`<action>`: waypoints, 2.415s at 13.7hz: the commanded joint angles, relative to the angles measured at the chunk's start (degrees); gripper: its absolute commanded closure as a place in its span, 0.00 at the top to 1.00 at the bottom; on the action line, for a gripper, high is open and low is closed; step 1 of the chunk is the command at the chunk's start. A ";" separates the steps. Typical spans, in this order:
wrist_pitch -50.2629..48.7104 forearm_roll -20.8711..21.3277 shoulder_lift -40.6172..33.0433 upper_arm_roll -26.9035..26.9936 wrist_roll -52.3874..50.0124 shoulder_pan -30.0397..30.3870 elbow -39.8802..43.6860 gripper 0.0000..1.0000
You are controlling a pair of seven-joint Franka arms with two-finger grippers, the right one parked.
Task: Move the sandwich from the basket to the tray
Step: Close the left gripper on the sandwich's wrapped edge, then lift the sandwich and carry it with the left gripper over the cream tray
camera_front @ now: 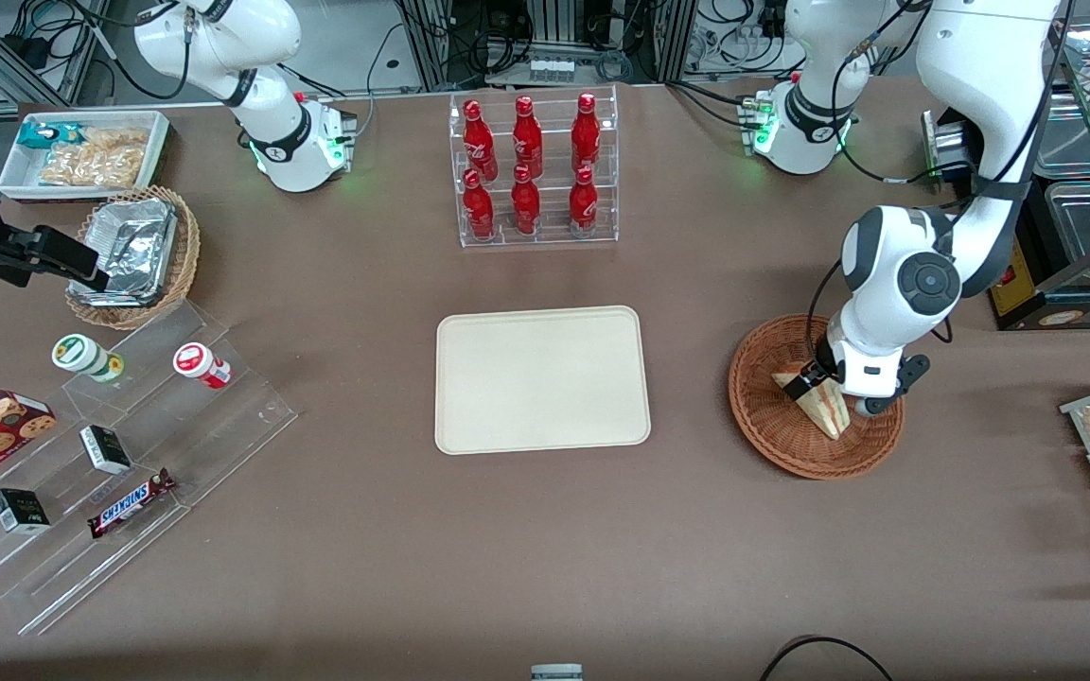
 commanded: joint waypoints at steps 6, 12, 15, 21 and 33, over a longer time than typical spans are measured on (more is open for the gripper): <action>0.20 1.97 -0.92 0.30 0.71 -0.45 0.23 0.12; -22.08 2.07 -2.42 0.12 1.51 -2.12 12.94 0.12; -29.77 2.07 -1.71 0.03 1.59 -4.49 18.50 0.11; -30.92 2.07 3.54 -0.05 2.21 -15.20 24.03 0.08; -30.30 -0.48 25.34 -0.23 -4.55 -34.37 48.29 0.07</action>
